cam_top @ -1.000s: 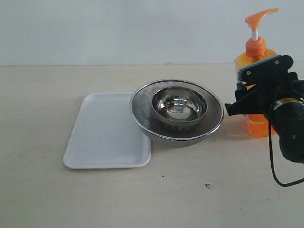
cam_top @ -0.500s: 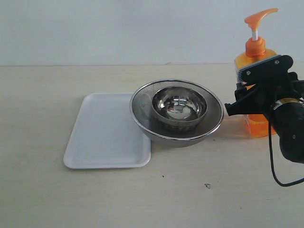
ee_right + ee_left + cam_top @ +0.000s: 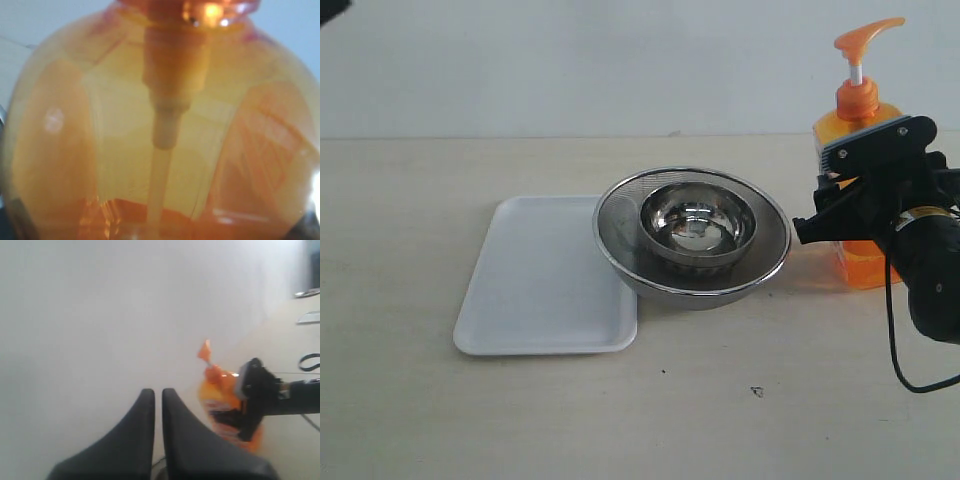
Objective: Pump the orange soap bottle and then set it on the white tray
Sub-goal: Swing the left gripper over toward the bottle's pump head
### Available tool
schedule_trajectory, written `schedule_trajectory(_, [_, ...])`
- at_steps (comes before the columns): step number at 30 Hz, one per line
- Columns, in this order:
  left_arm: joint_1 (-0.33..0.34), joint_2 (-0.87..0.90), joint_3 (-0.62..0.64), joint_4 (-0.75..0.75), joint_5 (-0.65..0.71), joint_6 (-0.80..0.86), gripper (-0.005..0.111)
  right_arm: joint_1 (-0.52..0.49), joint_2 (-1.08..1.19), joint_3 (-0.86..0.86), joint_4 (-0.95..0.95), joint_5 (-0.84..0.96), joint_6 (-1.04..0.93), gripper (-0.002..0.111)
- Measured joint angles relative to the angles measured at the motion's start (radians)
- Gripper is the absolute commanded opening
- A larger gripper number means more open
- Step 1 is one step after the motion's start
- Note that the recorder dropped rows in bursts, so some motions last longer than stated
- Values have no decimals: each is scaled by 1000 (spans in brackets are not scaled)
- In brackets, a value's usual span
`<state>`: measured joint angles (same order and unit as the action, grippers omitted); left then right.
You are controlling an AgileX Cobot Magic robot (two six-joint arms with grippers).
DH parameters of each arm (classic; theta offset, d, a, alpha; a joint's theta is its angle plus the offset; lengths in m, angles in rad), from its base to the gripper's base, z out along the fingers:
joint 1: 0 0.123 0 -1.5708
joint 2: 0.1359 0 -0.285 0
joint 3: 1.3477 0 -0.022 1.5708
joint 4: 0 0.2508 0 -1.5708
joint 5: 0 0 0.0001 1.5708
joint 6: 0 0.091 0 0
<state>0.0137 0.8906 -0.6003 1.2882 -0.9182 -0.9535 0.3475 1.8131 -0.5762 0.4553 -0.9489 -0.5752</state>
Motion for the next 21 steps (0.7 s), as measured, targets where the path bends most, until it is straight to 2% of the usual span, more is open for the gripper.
schedule_trajectory(3, [0, 150, -39, -6, -153, -12, 5, 0, 0, 0, 0, 0, 0, 1])
schedule_trajectory(6, [0, 254, -53, -88, -253, -12, 5, 0, 0, 0, 0, 0, 0, 1])
schedule_trajectory(11, [0, 356, -57, -258, -288, -12, 5, 0, 0, 0, -5, 0, 0, 1])
schedule_trajectory(15, [-16, 394, -99, -274, -275, -12, 5, 0, 0, 0, -51, 10, -8, 1])
schedule_trajectory(17, [-54, 403, -159, -227, -228, -12, 5, 0, 0, -2, -79, 17, -14, 1])
schedule_trajectory(21, [-159, 429, -311, -101, -38, -14, 5, 0, 0, -18, -103, 43, -16, 1])
